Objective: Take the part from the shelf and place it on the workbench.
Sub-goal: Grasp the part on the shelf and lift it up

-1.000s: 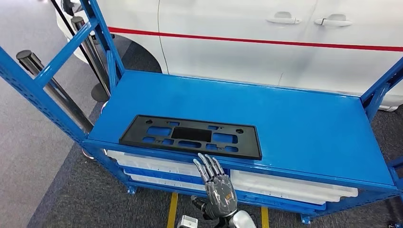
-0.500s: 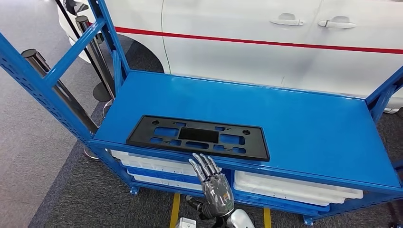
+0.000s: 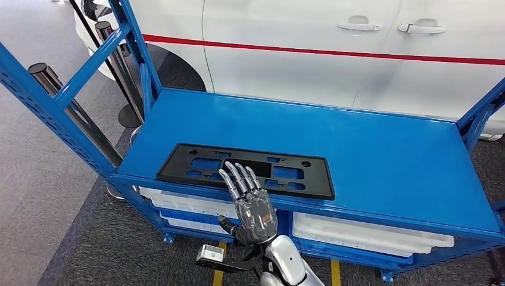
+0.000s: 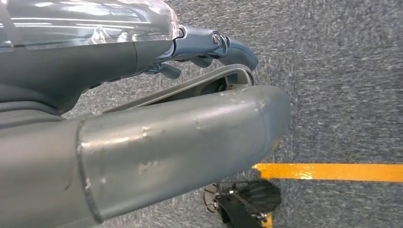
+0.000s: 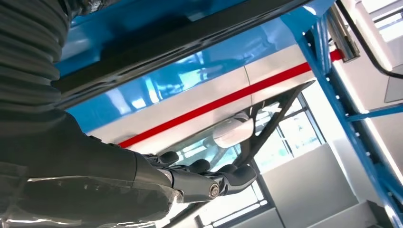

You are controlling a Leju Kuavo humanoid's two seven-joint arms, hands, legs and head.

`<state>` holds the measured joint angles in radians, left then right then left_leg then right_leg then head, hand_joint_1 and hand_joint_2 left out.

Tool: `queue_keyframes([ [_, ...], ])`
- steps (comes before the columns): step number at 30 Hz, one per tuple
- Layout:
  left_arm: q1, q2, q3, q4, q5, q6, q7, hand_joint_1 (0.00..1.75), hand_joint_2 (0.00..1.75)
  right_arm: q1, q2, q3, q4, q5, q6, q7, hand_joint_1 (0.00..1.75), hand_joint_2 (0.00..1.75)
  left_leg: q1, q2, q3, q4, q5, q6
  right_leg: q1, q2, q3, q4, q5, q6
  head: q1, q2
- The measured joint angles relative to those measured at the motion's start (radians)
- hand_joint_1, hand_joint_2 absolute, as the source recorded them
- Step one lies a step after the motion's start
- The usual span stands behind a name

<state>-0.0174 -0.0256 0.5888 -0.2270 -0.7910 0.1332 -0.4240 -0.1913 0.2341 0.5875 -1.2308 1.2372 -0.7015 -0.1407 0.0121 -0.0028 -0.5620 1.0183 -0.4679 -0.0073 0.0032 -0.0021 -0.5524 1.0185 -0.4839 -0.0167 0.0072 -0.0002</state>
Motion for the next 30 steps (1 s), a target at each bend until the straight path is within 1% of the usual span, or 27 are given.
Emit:
queue_keyframes([
  [2, 0.0, 0.0, 0.0, 0.0, -0.008, -0.005, -0.001, 0.0, 0.0, -0.012, 0.005, -0.003, 0.014, 0.02, 0.0, 0.015, 0.0, 1.75, 0.002, 0.0, -0.002, -0.005, 0.005, 0.013, 0.0, 0.001, -0.002, 0.002, -0.001, 0.009, 0.0, 0.0],
  [3, -0.001, 0.0, 0.0, 0.0, -0.011, -0.008, -0.002, 0.0, 0.0, -0.018, 0.007, -0.005, 0.023, 0.028, 0.0, 0.023, 0.0, 1.75, 0.004, 0.001, -0.001, -0.008, 0.008, 0.02, -0.001, 0.001, -0.006, 0.012, -0.01, 0.013, 0.0, 0.0],
  [4, -0.002, -0.001, 0.0, 0.0, -0.014, -0.01, -0.002, 0.0, 0.0, -0.024, 0.008, -0.008, 0.031, 0.033, 0.0, 0.028, 0.0, 1.75, 0.007, 0.001, -0.001, -0.012, 0.011, 0.027, -0.001, 0.002, -0.018, 0.039, -0.029, 0.018, 0.0, 0.0],
  [5, -0.003, -0.001, 0.0, 0.0, -0.015, -0.012, -0.003, 0.0, 0.0, -0.029, 0.008, -0.01, 0.039, 0.036, 0.0, 0.032, 0.0, 1.75, 0.008, 0.002, -0.002, -0.014, 0.013, 0.032, -0.004, 0.002, -0.041, 0.087, -0.057, 0.022, 0.0, 0.0],
  [7, -0.004, -0.001, 0.001, 0.0, -0.019, -0.013, -0.004, 0.0, 0.0, -0.035, 0.008, -0.015, 0.061, 0.046, 0.0, 0.045, 0.0, 1.75, 0.007, 0.002, -0.005, -0.013, 0.014, 0.036, -0.007, 0.002, -0.105, 0.217, -0.117, 0.029, 0.0, 0.0],
  [8, -0.004, -0.001, 0.002, 0.0, -0.023, -0.014, -0.004, 0.0, 0.0, -0.036, 0.007, -0.016, 0.075, 0.056, 0.0, 0.057, 0.0, 1.75, 0.007, 0.002, -0.006, -0.013, 0.014, 0.036, -0.008, 0.002, -0.13, 0.265, -0.129, 0.03, 0.0, 0.0],
  [9, -0.005, 0.0, 0.004, 0.0, -0.027, -0.014, -0.005, 0.0, 0.0, -0.039, 0.007, -0.017, 0.093, 0.069, 0.0, 0.072, 0.0, 1.75, 0.006, 0.002, -0.006, -0.012, 0.014, 0.036, -0.009, 0.002, -0.139, 0.278, -0.122, 0.031, 0.0, 0.0],
  [10, -0.005, 0.0, 0.006, 0.0, -0.031, -0.015, -0.005, 0.0, 0.0, -0.043, 0.006, -0.017, 0.112, 0.082, 0.0, 0.087, 0.0, 1.75, 0.006, 0.001, -0.005, -0.011, 0.013, 0.036, -0.009, 0.002, -0.125, 0.246, -0.092, 0.029, 0.0, 0.0],
  [11, -0.005, 0.0, 0.008, 0.0, -0.035, -0.015, -0.005, 0.0, 0.0, -0.047, 0.004, -0.017, 0.13, 0.093, 0.0, 0.1, 0.0, 1.75, 0.006, 0.0, -0.004, -0.01, 0.012, 0.035, -0.009, 0.002, -0.097, 0.185, -0.053, 0.026, 0.0, 0.0],
  [12, -0.006, -0.001, 0.01, 0.0, -0.039, -0.015, -0.005, 0.0, 0.0, -0.052, 0.003, -0.018, 0.146, 0.105, 0.0, 0.112, 0.0, 1.75, 0.006, 0.0, -0.003, -0.009, 0.011, 0.033, -0.008, 0.002, -0.064, 0.113, -0.02, 0.021, 0.0, 0.0],
  [13, -0.006, -0.001, 0.012, 0.0, -0.042, -0.016, -0.005, 0.0, 0.0, -0.058, 0.003, -0.02, 0.161, 0.114, 0.0, 0.121, 0.0, 1.75, 0.004, -0.001, -0.003, -0.007, 0.01, 0.029, -0.006, 0.002, -0.038, 0.053, 0.003, 0.017, 0.0, 0.0],
  [14, -0.007, -0.001, 0.014, 0.0, -0.047, -0.016, -0.006, 0.0, 0.0, -0.062, 0.002, -0.023, 0.175, 0.123, 0.0, 0.13, 0.0, 1.75, 0.003, -0.001, -0.005, -0.006, 0.009, 0.025, -0.003, 0.002, -0.025, 0.02, 0.011, 0.013, 0.0, 0.0],
  [15, -0.008, -0.001, 0.016, 0.0, -0.052, -0.017, -0.007, 0.0, 0.0, -0.065, 0.001, -0.029, 0.189, 0.131, 0.0, 0.138, 0.0, 1.75, 0.002, -0.001, -0.006, -0.006, 0.009, 0.02, -0.001, 0.003, -0.021, 0.006, 0.011, 0.011, 0.0, 0.0],
  [16, -0.008, -0.001, 0.018, 0.0, -0.056, -0.019, -0.009, 0.0, 0.0, -0.066, 0.001, -0.039, 0.202, 0.137, 0.0, 0.143, 0.0, 1.75, 0.001, -0.001, -0.007, -0.007, 0.01, 0.014, 0.001, 0.003, -0.022, 0.003, 0.013, 0.008, 0.0, 0.0],
  [17, -0.008, -0.001, 0.021, 0.0, -0.062, -0.021, -0.01, 0.0, 0.0, -0.066, 0.0, -0.052, 0.212, 0.143, 0.0, 0.146, 0.0, 1.75, 0.002, -0.001, -0.007, -0.007, 0.009, 0.009, -0.001, 0.003, -0.022, 0.0, 0.016, 0.004, 0.0, 0.0],
  [18, -0.009, -0.001, 0.024, 0.0, -0.066, -0.024, -0.012, 0.0, 0.0, -0.066, 0.0, -0.069, 0.22, 0.147, 0.0, 0.145, 0.0, 1.75, 0.003, 0.0, -0.01, 0.0, 0.003, 0.004, -0.004, 0.003, -0.02, -0.004, 0.019, -0.002, 0.0, 0.0],
  [19, -0.009, -0.002, 0.028, 0.0, -0.07, -0.028, -0.013, 0.0, 0.0, -0.067, 0.0, -0.087, 0.226, 0.15, 0.0, 0.142, 0.0, 1.75, 0.004, 0.0, -0.019, 0.022, -0.014, -0.001, -0.006, 0.002, -0.018, -0.009, 0.022, -0.009, 0.0, 0.0],
  [20, -0.009, -0.002, 0.033, 0.0, -0.074, -0.031, -0.013, 0.0, 0.0, -0.068, 0.0, -0.104, 0.23, 0.149, 0.0, 0.136, 0.0, 1.75, 0.006, 0.0, -0.038, 0.065, -0.041, -0.005, -0.008, 0.001, -0.017, -0.013, 0.025, -0.015, 0.0, 0.0],
  [22, -0.009, -0.001, 0.043, 0.0, -0.078, -0.036, -0.014, 0.0, 0.0, -0.068, -0.002, -0.135, 0.237, 0.14, 0.0, 0.117, 0.0, 1.75, 0.007, 0.0, -0.098, 0.194, -0.103, -0.011, -0.006, 0.001, -0.019, -0.013, 0.024, -0.02, 0.0, 0.0],
  [23, -0.009, -0.001, 0.049, 0.0, -0.08, -0.039, -0.014, 0.0, 0.0, -0.066, -0.004, -0.149, 0.239, 0.134, 0.0, 0.107, 0.0, 1.75, 0.007, 0.0, -0.124, 0.248, -0.12, -0.014, -0.005, 0.001, -0.019, -0.012, 0.023, -0.021, 0.0, 0.0],
  [24, -0.008, -0.001, 0.055, 0.0, -0.083, -0.042, -0.015, 0.0, 0.0, -0.065, -0.005, -0.163, 0.239, 0.126, 0.0, 0.096, 0.0, 1.75, 0.007, 0.0, -0.137, 0.274, -0.119, -0.015, -0.004, 0.001, -0.019, -0.011, 0.022, -0.021, 0.0, 0.0],
  [25, -0.008, -0.001, 0.061, 0.0, -0.086, -0.045, -0.015, 0.0, 0.0, -0.064, -0.005, -0.178, 0.237, 0.117, 0.0, 0.086, 0.0, 1.75, 0.007, 0.0, -0.13, 0.257, -0.098, -0.014, -0.004, 0.002, -0.017, -0.01, 0.021, -0.02, 0.0, 0.0],
  [26, -0.008, -0.001, 0.067, 0.0, -0.091, -0.046, -0.015, 0.0, 0.0, -0.064, -0.005, -0.191, 0.231, 0.105, 0.0, 0.077, 0.0, 1.75, 0.007, 0.0, -0.104, 0.203, -0.062, -0.011, -0.004, 0.002, -0.015, -0.009, 0.019, -0.019, 0.0, 0.0],
  [27, -0.008, 0.0, 0.072, 0.0, -0.096, -0.047, -0.015, 0.0, 0.0, -0.064, -0.005, -0.201, 0.222, 0.091, -0.001, 0.07, 0.0, 1.75, 0.007, 0.0, -0.069, 0.13, -0.028, -0.007, -0.004, 0.003, -0.013, -0.006, 0.016, -0.016, 0.0, 0.0],
  [28, -0.008, 0.0, 0.078, 0.0, -0.101, -0.048, -0.015, 0.0, 0.0, -0.064, -0.005, -0.209, 0.21, 0.075, -0.001, 0.065, 0.0, 1.75, 0.005, 0.0, -0.037, 0.063, -0.005, -0.003, -0.002, 0.003, -0.012, -0.003, 0.012, -0.012, 0.0, 0.0],
  [29, -0.009, 0.001, 0.084, 0.0, -0.106, -0.049, -0.015, 0.0, 0.0, -0.065, -0.006, -0.214, 0.198, 0.061, -0.001, 0.062, 0.0, 1.75, 0.002, 0.0, -0.015, 0.019, 0.005, 0.002, -0.001, 0.004, -0.012, 0.0, 0.01, -0.008, 0.0, 0.0],
  [30, -0.01, 0.002, 0.091, 0.0, -0.112, -0.049, -0.016, 0.0, 0.0, -0.066, -0.006, -0.217, 0.184, 0.047, -0.001, 0.062, 0.0, 1.75, -0.001, 0.0, -0.006, -0.001, 0.004, 0.007, 0.0, 0.004, -0.013, 0.001, 0.009, -0.003, 0.0, 0.0],
])
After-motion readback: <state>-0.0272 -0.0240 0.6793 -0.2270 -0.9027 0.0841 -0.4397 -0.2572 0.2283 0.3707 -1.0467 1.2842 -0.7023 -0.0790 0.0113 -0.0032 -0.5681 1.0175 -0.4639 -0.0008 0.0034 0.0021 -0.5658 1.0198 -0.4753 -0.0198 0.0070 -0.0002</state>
